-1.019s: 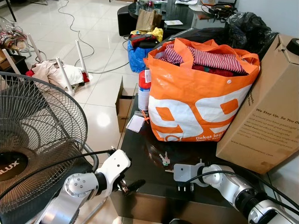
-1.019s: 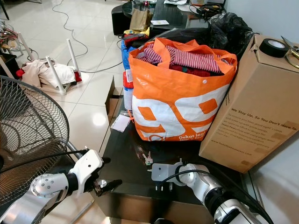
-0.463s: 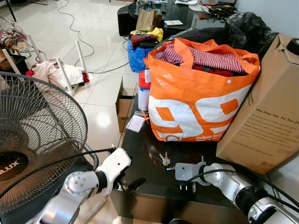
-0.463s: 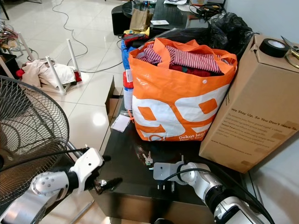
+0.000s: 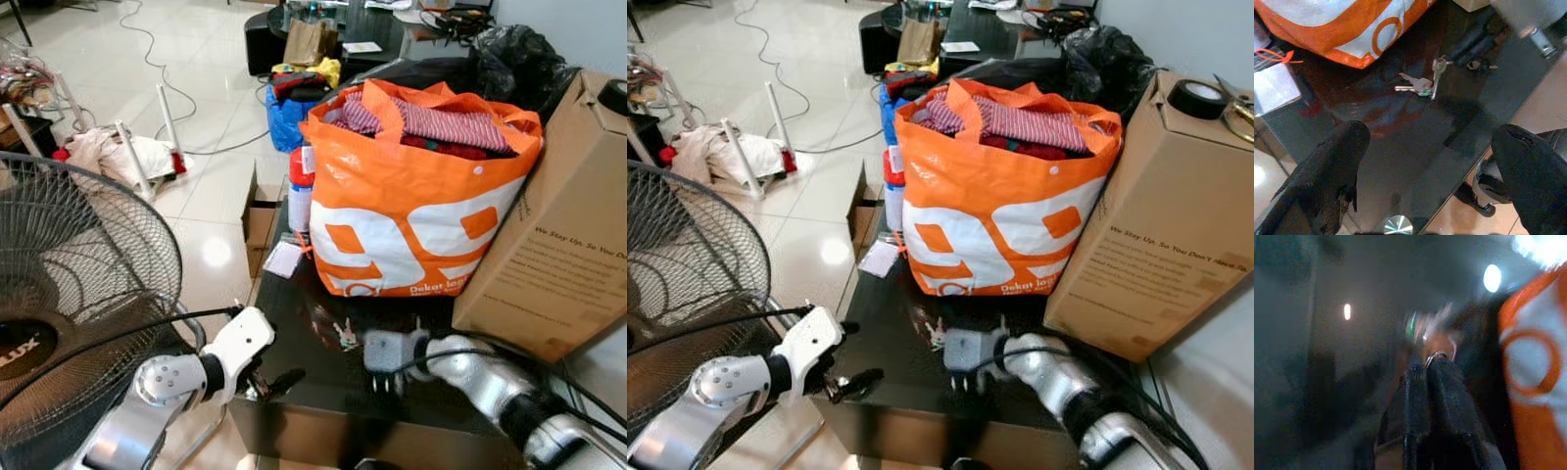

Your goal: Hang keys on a hook

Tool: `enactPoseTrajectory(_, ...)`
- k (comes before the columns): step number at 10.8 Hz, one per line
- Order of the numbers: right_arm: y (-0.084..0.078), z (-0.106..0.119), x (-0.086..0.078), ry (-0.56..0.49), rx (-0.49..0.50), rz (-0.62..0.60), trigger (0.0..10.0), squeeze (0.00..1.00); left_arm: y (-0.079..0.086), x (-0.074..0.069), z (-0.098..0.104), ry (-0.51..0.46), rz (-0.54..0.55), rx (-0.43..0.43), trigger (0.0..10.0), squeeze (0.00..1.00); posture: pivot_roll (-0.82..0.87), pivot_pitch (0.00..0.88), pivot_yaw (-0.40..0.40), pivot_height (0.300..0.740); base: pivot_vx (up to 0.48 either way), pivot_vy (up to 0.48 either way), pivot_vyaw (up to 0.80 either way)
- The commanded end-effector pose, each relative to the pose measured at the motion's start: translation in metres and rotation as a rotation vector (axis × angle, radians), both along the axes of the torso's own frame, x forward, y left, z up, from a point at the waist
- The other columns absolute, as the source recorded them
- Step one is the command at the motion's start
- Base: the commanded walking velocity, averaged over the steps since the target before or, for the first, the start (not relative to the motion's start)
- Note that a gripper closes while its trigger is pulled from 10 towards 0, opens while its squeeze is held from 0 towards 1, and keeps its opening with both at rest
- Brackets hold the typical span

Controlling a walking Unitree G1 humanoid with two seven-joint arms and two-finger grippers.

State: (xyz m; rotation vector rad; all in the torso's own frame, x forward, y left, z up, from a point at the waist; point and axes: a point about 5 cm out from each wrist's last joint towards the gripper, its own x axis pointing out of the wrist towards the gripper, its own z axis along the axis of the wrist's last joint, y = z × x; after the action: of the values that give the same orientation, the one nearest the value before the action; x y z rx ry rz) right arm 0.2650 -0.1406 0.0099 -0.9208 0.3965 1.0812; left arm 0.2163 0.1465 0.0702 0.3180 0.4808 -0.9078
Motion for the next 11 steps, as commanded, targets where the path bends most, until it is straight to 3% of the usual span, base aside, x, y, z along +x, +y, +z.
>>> enactPoseTrajectory(1, -0.001, 0.007, 0.001, -0.004, 0.053, -0.004, 0.0, 0.00, 0.002, 0.003, 0.008, -0.028, -0.001, -0.008, 10.0, 0.00, -0.06, 0.000, -0.026, 0.740, 0.000, 0.000, 0.00)
enactPoseTrajectory(3, -0.008, 0.024, -0.006, 0.001, 0.222, -0.067, 0.0, 0.00, 0.010, 0.012, 0.021, -0.092, 0.058, -0.049, 10.0, 0.00, -0.05, 0.000, -0.021, 0.740, 0.000, 0.000, 0.00)
enactPoseTrajectory(4, -0.018, 0.031, -0.009, -0.010, 0.324, -0.198, 0.0, 0.00, 0.013, 0.022, 0.032, -0.175, 0.138, -0.089, 10.0, 0.00, -0.05, 0.000, -0.022, 0.740, 0.000, 0.000, 0.00)
enactPoseTrajectory(5, -0.026, 0.044, -0.013, -0.019, 0.502, -0.405, 0.0, 0.00, 0.015, 0.040, 0.048, -0.321, 0.313, -0.140, 10.0, 0.00, -0.05, 0.000, -0.022, 0.740, 0.000, 0.000, 0.00)
enactPoseTrajectory(7, -0.026, 0.054, -0.016, -0.033, 0.689, -0.634, 0.0, 0.00, 0.013, 0.048, 0.057, -0.424, 0.430, -0.154, 10.0, 0.00, -0.07, 0.000, -0.033, 0.740, 0.000, 0.000, 0.00)
enactPoseTrajectory(9, -0.030, 0.065, -0.015, -0.083, 0.769, -0.806, 0.0, 0.00, 0.013, 0.051, 0.060, -0.486, 0.563, -0.166, 10.0, 0.00, -0.09, 0.000, -0.022, 0.740, 0.000, 0.000, 0.00)
enactPoseTrajectory(11, -0.031, 0.077, -0.010, -0.134, 0.827, -0.922, 0.0, 0.00, 0.011, 0.049, 0.051, -0.474, 0.581, -0.150, 10.0, 0.00, -0.09, 0.000, -0.003, 0.740, 0.000, 0.000, 0.00)
